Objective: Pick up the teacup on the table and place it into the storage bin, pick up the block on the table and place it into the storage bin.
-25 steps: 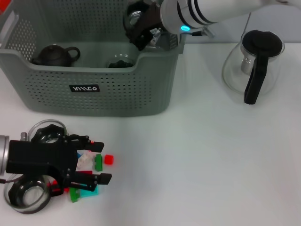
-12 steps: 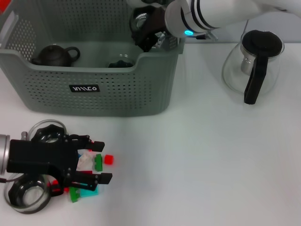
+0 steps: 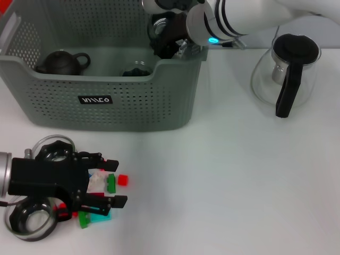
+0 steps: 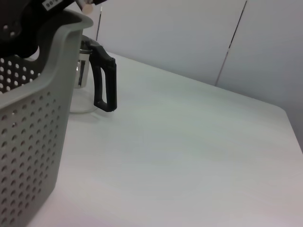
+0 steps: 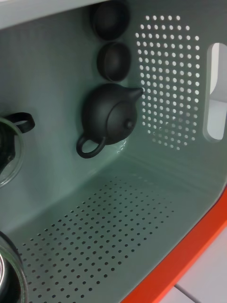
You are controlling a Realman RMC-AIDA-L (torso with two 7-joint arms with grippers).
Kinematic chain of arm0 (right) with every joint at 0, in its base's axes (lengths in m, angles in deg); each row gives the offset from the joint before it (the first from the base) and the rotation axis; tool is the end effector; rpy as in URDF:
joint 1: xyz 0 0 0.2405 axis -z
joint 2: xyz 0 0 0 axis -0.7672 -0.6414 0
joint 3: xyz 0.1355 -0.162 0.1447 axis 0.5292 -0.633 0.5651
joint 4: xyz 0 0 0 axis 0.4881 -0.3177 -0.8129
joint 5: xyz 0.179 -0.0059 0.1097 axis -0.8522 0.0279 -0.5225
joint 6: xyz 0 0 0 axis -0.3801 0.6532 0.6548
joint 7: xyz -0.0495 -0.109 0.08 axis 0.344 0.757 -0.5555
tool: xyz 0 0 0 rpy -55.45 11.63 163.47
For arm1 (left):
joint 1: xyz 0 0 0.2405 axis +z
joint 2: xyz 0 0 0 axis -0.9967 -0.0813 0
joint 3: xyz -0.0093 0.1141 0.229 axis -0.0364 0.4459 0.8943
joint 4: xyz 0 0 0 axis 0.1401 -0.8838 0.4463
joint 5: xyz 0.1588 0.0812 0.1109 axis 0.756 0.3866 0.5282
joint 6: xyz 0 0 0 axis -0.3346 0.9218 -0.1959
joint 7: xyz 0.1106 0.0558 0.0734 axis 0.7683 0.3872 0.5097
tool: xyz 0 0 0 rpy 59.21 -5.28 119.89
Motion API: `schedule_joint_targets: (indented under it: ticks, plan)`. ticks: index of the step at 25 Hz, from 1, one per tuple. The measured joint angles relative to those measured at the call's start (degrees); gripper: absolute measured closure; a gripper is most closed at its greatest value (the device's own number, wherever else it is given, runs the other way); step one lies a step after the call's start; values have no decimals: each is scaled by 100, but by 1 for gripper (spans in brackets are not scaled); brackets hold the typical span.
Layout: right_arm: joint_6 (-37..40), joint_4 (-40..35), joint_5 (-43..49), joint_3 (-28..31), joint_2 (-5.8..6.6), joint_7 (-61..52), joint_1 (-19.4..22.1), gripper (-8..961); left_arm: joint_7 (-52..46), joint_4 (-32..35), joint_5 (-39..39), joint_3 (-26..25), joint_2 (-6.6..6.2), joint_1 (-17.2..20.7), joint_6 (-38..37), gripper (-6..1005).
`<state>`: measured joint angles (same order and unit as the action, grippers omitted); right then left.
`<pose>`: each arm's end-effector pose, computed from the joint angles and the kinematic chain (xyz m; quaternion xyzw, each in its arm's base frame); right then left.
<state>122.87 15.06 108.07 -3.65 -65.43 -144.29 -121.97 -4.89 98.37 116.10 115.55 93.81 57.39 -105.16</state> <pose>0.0516 0.4753 -0.1002 -0.9541 0.0534 -0.0393 0.2921 -0.2882 0.2845 0.0167 -0.9674 -0.1874 -0.1597 0.0586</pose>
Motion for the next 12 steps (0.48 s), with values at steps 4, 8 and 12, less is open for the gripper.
schedule_joint_targets:
  ticks: [4,8,12]
  plan:
    - [22,0,0,-5,0,-21,3,814,0,0,0,0,2,0,0,114]
    - [33,-40,0,-5,1,-46,18,808,0,0,0,0,3,0,0,114]
    - [43,-48,0,-3,5,-47,28,802,0,0,0,0,3,0,0,114]
